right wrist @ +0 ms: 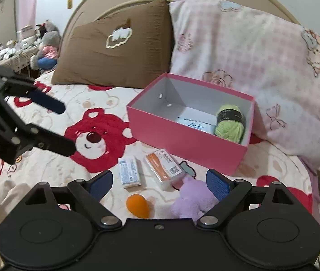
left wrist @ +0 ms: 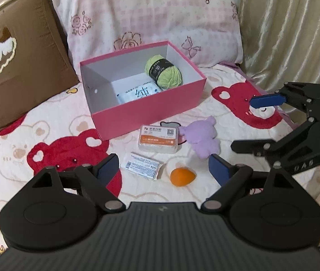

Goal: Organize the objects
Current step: 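Move the left tool toward the orange-white dental-floss box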

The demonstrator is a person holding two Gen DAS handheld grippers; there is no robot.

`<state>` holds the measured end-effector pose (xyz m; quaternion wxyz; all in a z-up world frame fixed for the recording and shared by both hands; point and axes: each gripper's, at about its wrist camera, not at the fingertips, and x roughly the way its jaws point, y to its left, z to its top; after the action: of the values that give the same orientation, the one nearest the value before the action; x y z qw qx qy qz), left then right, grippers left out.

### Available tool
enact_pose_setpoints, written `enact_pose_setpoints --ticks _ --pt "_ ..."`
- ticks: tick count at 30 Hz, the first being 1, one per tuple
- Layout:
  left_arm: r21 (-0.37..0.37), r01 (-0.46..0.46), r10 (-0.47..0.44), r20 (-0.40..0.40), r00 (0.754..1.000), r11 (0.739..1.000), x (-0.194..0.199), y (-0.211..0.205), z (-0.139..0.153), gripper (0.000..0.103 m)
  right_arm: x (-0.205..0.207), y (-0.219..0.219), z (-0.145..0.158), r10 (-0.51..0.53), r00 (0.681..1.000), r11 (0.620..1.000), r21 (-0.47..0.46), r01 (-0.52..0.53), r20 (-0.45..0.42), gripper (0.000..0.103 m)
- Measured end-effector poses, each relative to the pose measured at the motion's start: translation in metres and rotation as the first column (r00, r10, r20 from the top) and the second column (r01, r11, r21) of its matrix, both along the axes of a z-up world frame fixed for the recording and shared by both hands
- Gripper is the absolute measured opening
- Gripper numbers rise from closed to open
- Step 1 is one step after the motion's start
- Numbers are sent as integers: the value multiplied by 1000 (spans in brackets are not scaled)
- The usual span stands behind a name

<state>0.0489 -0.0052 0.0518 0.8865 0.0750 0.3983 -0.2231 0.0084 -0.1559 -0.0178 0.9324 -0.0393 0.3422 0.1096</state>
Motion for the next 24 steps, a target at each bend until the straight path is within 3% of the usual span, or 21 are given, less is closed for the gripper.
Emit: enact_pose_setpoints --ticks 4,24 --pt "-24 6 -6 -19 1000 1000 5 4 -12 87 3 -6 -11 -43 998 995 88 46 -36 92" --pt "-157 -22 13 -56 998 987 42 19 -65 87 26 -4 -62 -38 993 990 132 53 -111 92"
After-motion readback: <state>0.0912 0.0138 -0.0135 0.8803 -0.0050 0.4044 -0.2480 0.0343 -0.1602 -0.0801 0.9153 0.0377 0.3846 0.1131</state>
